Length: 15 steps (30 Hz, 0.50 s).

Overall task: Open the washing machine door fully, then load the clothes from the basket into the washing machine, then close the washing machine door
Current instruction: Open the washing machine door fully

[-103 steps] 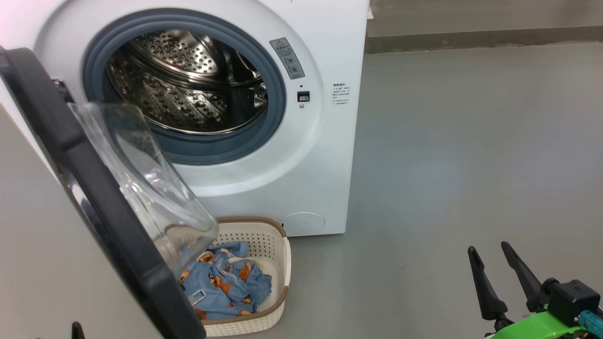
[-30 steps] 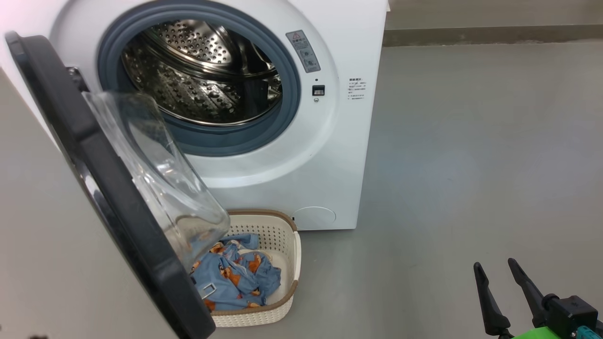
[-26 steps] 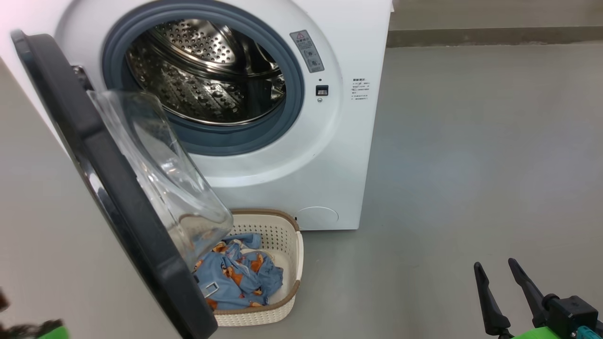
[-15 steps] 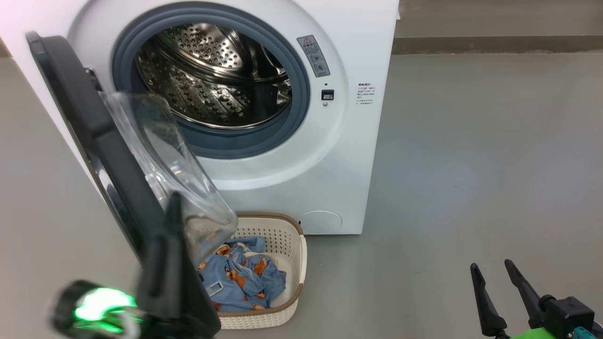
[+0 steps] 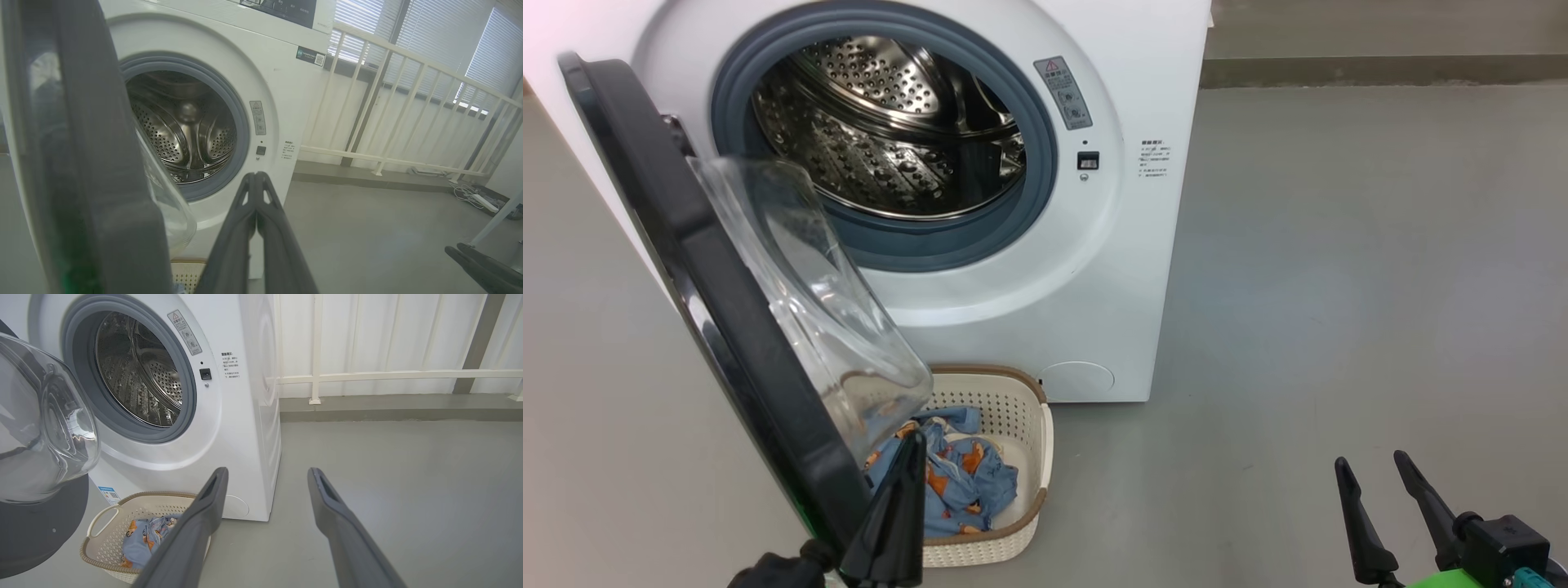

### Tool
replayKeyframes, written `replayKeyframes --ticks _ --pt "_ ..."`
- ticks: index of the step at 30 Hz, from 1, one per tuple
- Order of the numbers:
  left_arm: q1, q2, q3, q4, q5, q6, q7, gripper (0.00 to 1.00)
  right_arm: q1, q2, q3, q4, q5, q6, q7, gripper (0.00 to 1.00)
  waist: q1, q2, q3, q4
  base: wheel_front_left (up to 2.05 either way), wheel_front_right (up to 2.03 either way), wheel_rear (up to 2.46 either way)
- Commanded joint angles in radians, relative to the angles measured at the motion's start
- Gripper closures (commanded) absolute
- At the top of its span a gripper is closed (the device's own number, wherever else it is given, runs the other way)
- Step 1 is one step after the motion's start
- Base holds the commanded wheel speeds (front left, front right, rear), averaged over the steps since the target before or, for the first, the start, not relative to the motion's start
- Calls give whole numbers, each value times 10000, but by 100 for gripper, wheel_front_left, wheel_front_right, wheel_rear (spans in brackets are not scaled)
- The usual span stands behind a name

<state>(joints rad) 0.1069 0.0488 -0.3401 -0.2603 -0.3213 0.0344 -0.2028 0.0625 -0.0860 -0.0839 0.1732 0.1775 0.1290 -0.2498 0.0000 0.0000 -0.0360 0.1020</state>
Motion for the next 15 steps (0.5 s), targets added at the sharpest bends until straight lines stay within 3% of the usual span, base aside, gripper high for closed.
replayKeyframes --ticks 1,15 --pt "-224 14 359 -124 34 88 -47 100 -47 -52 192 -260 18 17 -120 0 0 0 12 18 0 0 0" --pt "-333 14 477 250 130 1078 598 100 -19 114 103 -286 0 17 -120 0 0 0 194 251 0 0 0"
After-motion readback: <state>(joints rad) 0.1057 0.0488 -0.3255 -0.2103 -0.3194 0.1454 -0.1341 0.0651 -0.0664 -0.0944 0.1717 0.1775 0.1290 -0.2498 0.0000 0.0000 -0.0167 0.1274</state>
